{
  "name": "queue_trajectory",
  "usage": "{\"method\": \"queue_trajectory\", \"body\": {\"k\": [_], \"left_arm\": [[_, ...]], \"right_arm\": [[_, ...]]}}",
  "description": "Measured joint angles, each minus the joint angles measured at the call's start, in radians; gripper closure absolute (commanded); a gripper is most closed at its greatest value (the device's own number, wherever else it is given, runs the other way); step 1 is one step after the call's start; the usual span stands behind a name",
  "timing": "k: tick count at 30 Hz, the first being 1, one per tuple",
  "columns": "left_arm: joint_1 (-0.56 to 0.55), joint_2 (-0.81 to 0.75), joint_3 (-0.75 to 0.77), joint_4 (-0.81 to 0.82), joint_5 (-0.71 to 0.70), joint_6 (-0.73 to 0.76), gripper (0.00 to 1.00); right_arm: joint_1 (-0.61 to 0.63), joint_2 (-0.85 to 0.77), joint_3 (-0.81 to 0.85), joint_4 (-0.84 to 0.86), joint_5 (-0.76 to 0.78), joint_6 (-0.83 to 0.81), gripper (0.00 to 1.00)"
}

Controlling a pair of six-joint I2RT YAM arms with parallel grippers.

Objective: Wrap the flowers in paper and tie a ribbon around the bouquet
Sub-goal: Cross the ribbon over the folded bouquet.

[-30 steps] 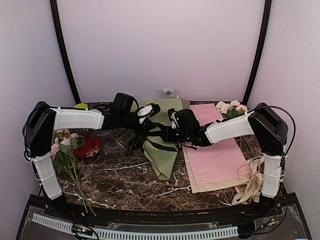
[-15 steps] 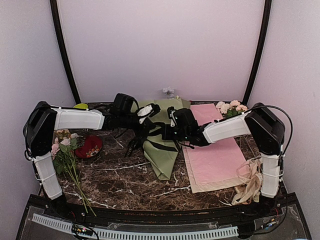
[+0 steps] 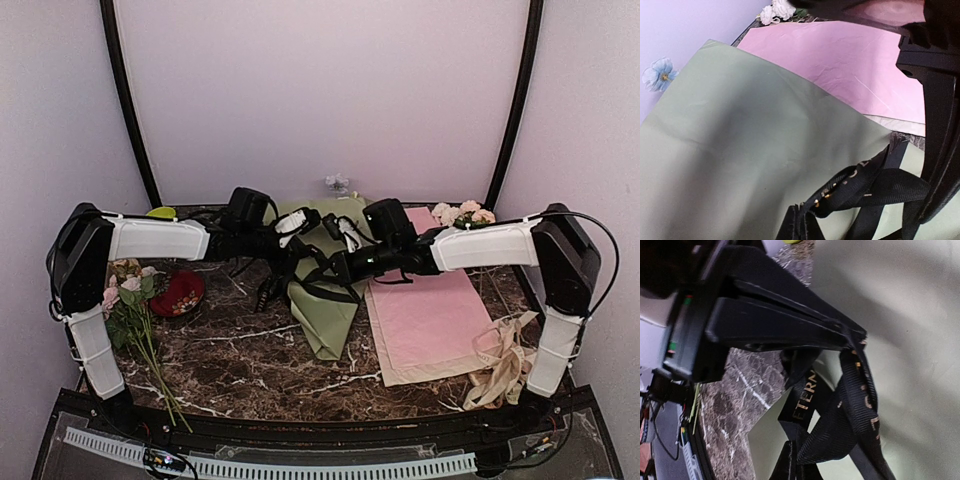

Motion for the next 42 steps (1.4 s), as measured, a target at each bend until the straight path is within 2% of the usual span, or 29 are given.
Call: {"method": "queue_trajectory", "body": {"k": [5,15,18,26,30,32,38,42], "left_arm": [[-0.019,0.000,-0.013,0.000,0.031,0.003,1.00],[-0.053,0.000,-0.035,-0.002,0.119,0.021,1.00],[-0.055,0.000,-0.039,-0.001,0.124,0.023,1.00],[-0.052,0.000,-0.050,0.011,0.115,0.023,1.00],[-0.053,0.000,-0.053,0.027,0.118,0.028,1.00],[-0.053,0.000,-0.054,0.028,0.118,0.030,1.00],[-0.013,0.000,-0.065,0.024,0.026,0.032,1.00],[0.016,0.000,-0.065,0.024,-0.004,0.032,1.00]], "right_arm": [[-0.034,-0.015,0.040,-0.164,-0.197,-0.106,1.00],[-0.081,-0.011,0.082,-0.434,-0.452,-0.314,1.00],[-0.097,-0.011,0.069,-0.418,-0.479,-0.289,1.00],[-0.170,-0.032,-0.022,-0.288,-0.547,-0.096,1.00],[-0.193,-0.041,-0.026,-0.343,-0.504,-0.066,0.98],[-0.200,-0.041,-0.022,-0.417,-0.428,-0.069,0.97],[-0.205,-0.040,0.045,-0.775,-0.095,-0.077,0.89],[-0.211,-0.039,0.106,-0.906,0.081,-0.076,0.87]]}}
